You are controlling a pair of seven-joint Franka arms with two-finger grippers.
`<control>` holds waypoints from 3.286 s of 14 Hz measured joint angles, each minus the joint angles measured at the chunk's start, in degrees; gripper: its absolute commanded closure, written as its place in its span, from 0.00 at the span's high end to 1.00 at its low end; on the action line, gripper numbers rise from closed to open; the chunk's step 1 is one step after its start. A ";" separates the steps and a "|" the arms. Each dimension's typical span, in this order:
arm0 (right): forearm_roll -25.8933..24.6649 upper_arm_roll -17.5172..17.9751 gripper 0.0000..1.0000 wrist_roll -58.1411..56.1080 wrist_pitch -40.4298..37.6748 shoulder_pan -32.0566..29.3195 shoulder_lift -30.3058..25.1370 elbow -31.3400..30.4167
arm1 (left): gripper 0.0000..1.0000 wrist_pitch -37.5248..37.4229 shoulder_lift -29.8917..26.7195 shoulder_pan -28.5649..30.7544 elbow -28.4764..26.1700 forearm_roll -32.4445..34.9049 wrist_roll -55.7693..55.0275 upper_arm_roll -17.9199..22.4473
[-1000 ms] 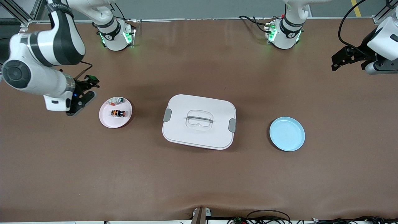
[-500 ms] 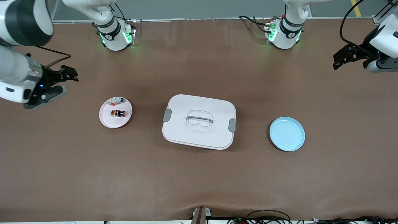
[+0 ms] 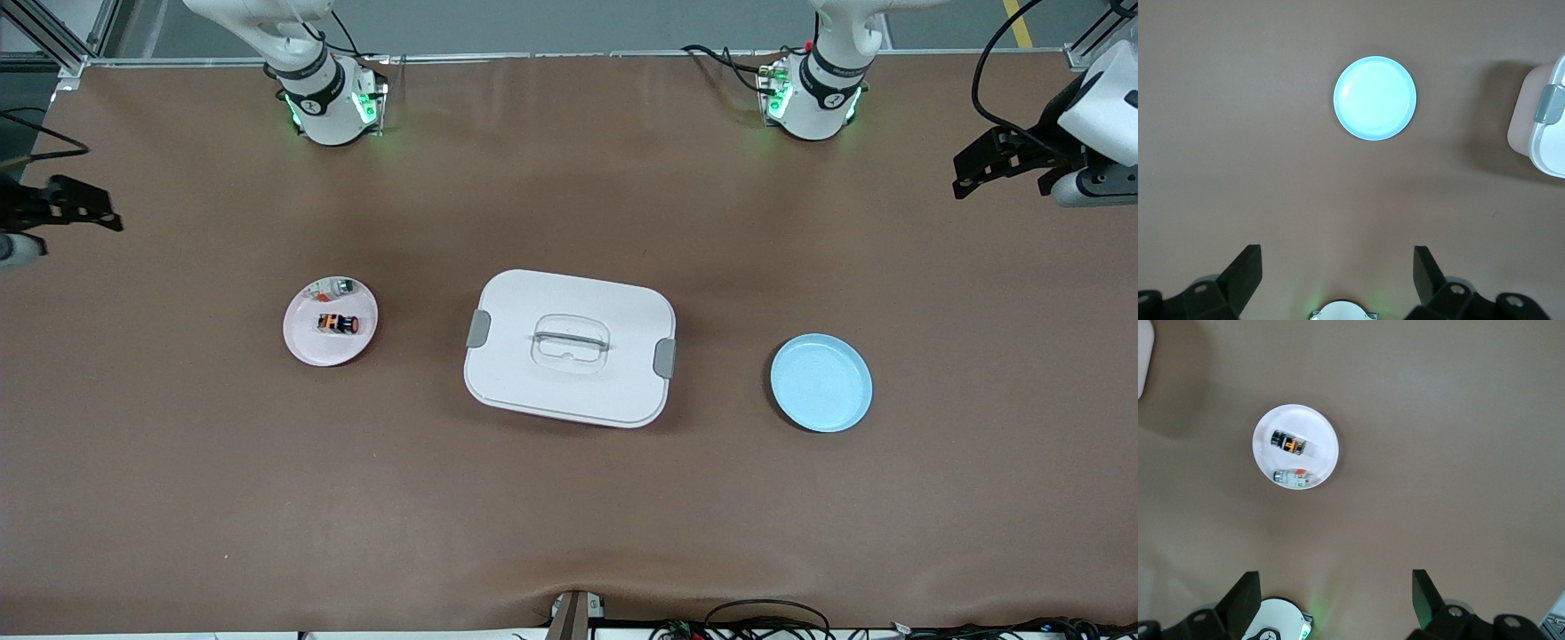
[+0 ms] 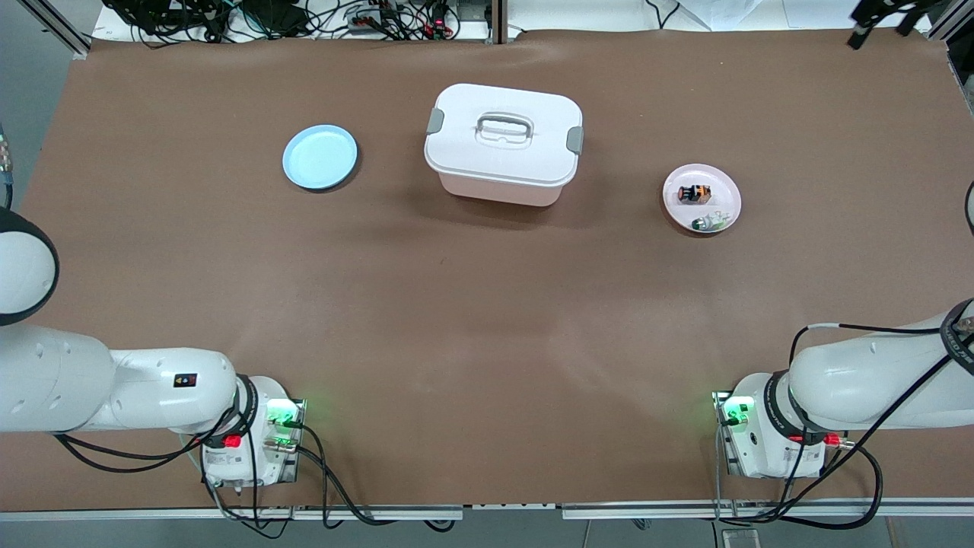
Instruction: Transfer orange switch to right arm and place
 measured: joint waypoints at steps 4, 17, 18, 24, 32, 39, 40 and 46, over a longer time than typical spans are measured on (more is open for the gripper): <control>0.05 0.46 1.00 9.25 -1.43 -0.69 0.08 3.02 | 1.00 0.00 0.00 0.00 0.00 0.00 0.00 0.00; 4.03 1.98 1.00 11.34 -2.29 1.32 0.09 4.53 | 1.00 0.00 -0.01 0.64 0.01 0.00 0.00 0.09; 3.23 2.07 1.00 11.34 -2.29 1.75 0.04 4.74 | 1.00 0.00 -0.01 0.66 0.01 0.00 0.00 0.09; 1.37 2.27 1.00 11.78 -0.11 2.05 0.03 5.21 | 1.00 0.01 -0.01 0.82 0.01 0.00 0.00 0.09; 2.40 1.48 1.00 11.96 -0.15 1.43 -0.60 5.32 | 1.00 0.01 -0.01 0.87 0.01 0.00 0.00 0.09; 2.55 1.48 1.00 14.22 -0.08 1.43 -1.96 4.26 | 1.00 0.01 -0.01 0.87 0.01 0.00 0.00 0.09; 3.05 1.48 1.00 14.82 -0.07 1.43 -1.96 4.22 | 1.00 0.01 -0.01 0.87 0.01 0.00 0.00 0.09; 5.15 1.75 1.00 21.95 -0.05 1.57 -1.98 4.20 | 1.00 0.01 -0.33 0.87 0.01 0.00 0.00 0.09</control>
